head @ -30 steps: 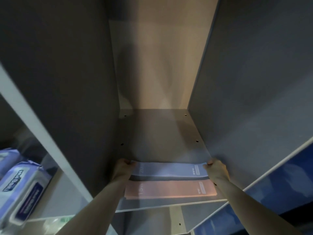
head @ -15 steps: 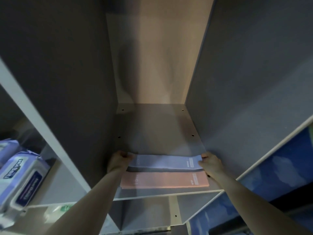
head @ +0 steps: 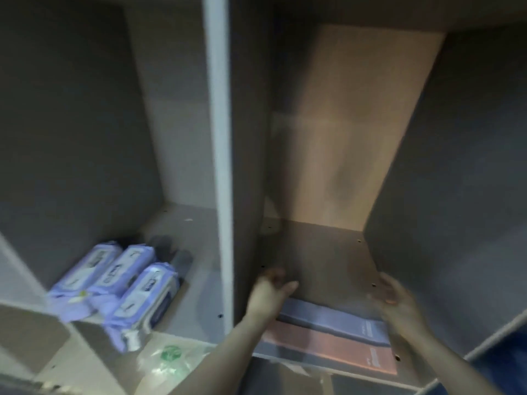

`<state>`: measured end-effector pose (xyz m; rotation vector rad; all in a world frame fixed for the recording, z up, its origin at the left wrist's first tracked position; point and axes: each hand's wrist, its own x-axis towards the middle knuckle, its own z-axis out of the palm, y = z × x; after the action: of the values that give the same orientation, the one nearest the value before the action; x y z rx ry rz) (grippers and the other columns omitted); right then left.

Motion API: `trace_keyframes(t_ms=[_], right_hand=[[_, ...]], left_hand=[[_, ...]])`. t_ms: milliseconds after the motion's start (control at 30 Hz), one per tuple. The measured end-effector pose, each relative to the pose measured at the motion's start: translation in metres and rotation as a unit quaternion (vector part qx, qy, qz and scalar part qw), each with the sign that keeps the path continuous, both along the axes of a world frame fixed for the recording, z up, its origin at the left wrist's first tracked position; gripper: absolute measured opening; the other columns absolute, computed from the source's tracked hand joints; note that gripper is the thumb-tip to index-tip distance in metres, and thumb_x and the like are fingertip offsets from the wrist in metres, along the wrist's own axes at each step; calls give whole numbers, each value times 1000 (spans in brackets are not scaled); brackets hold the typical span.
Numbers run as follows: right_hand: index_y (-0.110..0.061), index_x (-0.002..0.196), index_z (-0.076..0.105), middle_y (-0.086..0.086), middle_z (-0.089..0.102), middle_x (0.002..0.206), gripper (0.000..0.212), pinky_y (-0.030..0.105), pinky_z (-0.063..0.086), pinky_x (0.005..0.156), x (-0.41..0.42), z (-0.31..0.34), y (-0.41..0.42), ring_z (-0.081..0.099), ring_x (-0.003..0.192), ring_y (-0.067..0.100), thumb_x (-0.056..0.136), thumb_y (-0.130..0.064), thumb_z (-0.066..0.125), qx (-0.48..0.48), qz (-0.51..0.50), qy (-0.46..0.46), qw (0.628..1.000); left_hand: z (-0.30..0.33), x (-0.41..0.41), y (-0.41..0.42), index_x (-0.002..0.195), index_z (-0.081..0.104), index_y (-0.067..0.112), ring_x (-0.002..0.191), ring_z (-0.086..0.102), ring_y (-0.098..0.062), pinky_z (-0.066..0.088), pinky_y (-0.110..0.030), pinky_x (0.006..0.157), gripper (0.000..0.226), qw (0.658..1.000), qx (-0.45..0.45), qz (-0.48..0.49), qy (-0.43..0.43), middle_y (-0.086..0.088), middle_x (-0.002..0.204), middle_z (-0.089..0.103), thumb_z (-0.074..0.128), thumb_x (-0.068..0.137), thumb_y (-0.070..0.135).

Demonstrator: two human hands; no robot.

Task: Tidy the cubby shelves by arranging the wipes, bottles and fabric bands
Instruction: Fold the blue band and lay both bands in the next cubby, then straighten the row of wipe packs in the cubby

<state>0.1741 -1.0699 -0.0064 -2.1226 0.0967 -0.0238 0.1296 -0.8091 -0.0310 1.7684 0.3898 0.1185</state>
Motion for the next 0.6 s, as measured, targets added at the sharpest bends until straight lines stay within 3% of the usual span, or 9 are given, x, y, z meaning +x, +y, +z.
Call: trace_keyframes(t_ms=[33,100,167,200,300,367,433,500,600], right_hand=[[-9,132,48,22,57,127,59,20,53,69,-6,10,5,56,96,25,78,3,68,31,5,-10,999],[-13,133,47,21,56,128,63,24,54,67,-28,37,18,55,97,26,77,-15,74,98,17,-5,995],[-25,123,54,13,56,121,93,27,57,61,-54,60,28,62,87,24,41,-58,86,146,35,4,989],[-31,110,58,13,56,118,98,22,57,54,-64,68,31,67,75,17,22,-63,85,164,46,3,985],[-32,90,60,19,58,117,80,14,52,43,-96,82,52,66,51,-2,15,-48,85,195,92,8,976],[-30,94,62,17,61,113,74,14,52,43,-118,85,73,67,56,0,27,-50,88,179,104,9,978],[-33,89,61,22,60,120,33,21,54,52,-141,84,97,65,69,14,65,-22,81,180,137,1,974],[-35,90,58,26,58,122,36,32,48,69,-153,79,123,57,81,24,79,-3,69,157,155,-16,975],[-28,117,55,14,54,126,43,33,46,84,-172,77,161,52,105,22,79,-15,71,127,208,8,970]], left_hand=[[17,-10,1,113,62,11,103,64,-26,52,-36,89,46,1000,-4,-10,-15,-11,109,68,77,74,30],[49,-33,2,111,63,12,90,65,-22,50,-32,76,42,998,-19,-41,-38,-8,98,67,76,76,30],[77,-58,0,108,64,13,77,61,-18,47,-25,63,36,994,-48,-72,-62,-7,90,64,74,78,29],[88,-71,0,106,64,14,71,60,-17,45,-22,57,32,992,-61,-80,-75,-6,86,64,74,78,28],[107,-112,6,100,62,20,57,58,-7,43,-16,47,23,989,-77,-75,-100,2,74,61,71,81,27],[109,-138,15,103,62,18,53,56,-1,44,-14,47,24,990,-82,-63,-98,6,71,58,70,83,27],[105,-161,26,105,61,17,63,59,-5,51,-23,58,29,993,-71,-34,-89,6,78,58,70,82,31],[100,-177,47,120,58,20,85,58,-11,52,-31,81,46,996,-23,9,-81,5,95,55,72,79,37],[97,-196,88,137,41,33,103,57,-15,49,-25,88,73,993,29,59,-96,1,120,45,75,73,45]])
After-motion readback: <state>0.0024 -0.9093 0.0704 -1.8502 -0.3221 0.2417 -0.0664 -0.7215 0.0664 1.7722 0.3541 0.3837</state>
